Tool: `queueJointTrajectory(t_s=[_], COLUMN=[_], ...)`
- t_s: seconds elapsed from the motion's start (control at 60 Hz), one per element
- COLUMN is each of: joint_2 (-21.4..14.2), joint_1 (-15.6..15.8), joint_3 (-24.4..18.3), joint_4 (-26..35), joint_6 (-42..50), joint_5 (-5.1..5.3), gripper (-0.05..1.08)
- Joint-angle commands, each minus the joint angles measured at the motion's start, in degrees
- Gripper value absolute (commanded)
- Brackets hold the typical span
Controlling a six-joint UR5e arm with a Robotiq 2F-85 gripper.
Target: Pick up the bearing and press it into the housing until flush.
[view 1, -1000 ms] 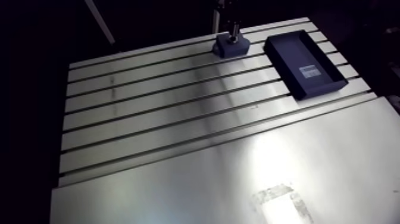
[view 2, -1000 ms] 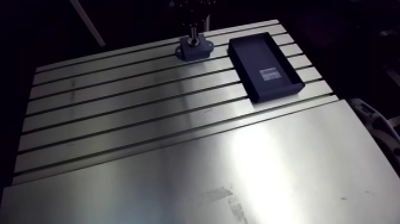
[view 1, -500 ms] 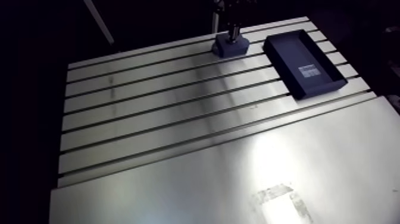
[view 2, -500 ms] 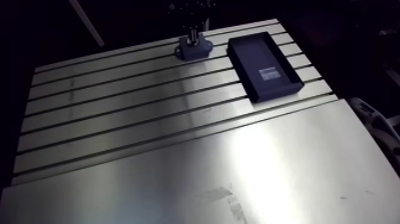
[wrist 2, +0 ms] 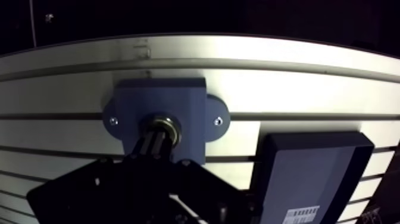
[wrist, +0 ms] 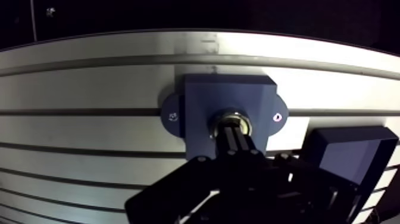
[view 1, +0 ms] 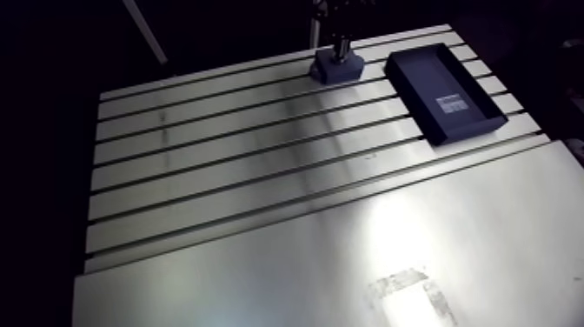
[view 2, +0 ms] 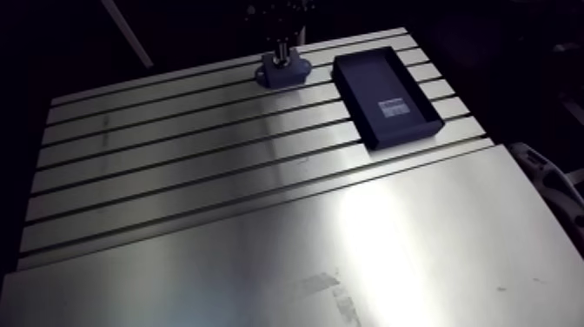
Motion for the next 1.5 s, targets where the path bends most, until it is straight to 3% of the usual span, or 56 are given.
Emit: queueJointTrajectory(t_s=[0.017, 1.5], joint_2=[0.02, 0.1], joint_1=[0.05, -0.02], joint_3=[0.06, 1.37], joint_4=[-0.01, -2.03], joint_6=[0.0, -0.09], joint_5=[0.0, 0.0], gripper=[1.08, 1.08])
